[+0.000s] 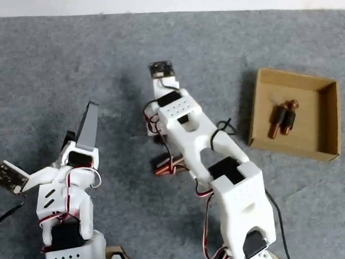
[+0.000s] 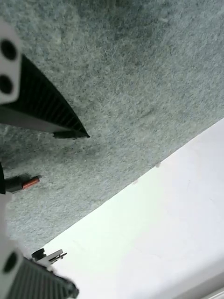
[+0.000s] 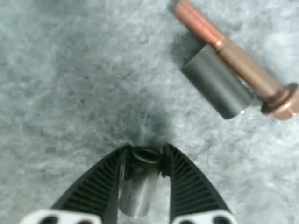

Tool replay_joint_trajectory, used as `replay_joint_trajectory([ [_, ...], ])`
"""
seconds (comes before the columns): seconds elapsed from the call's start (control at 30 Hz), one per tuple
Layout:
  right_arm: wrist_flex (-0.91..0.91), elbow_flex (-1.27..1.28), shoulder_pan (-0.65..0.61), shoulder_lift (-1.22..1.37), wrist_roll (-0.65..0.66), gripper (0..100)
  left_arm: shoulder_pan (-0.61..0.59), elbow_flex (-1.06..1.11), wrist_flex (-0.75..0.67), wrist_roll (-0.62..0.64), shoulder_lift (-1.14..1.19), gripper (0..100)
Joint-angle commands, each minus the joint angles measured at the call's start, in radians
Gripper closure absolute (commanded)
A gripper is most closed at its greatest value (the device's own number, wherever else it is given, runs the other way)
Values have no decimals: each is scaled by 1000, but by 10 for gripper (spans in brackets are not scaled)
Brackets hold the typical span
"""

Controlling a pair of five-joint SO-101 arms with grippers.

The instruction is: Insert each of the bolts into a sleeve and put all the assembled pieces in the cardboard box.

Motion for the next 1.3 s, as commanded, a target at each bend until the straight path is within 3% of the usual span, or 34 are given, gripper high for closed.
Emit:
replay_joint_trajectory([
  [0.0, 51, -5, -8, -2, 52, 994, 12, 19, -18, -8, -18, 586],
  [0.37, 56, 81, 15, -234, 143, 994, 12, 19, -18, -8, -18, 586],
  [0.67, 68, 185, 188, -453, 143, 994, 12, 19, -20, -8, -18, 586],
  [1.0, 53, 538, 254, -774, 144, 994, 12, 19, -18, -8, -18, 586],
  [1.13, -88, 740, 363, -846, 146, 994, 12, 19, -18, -8, -18, 586],
  [1.27, -191, 891, 424, -860, 244, 994, 12, 19, -18, -8, -18, 586],
])
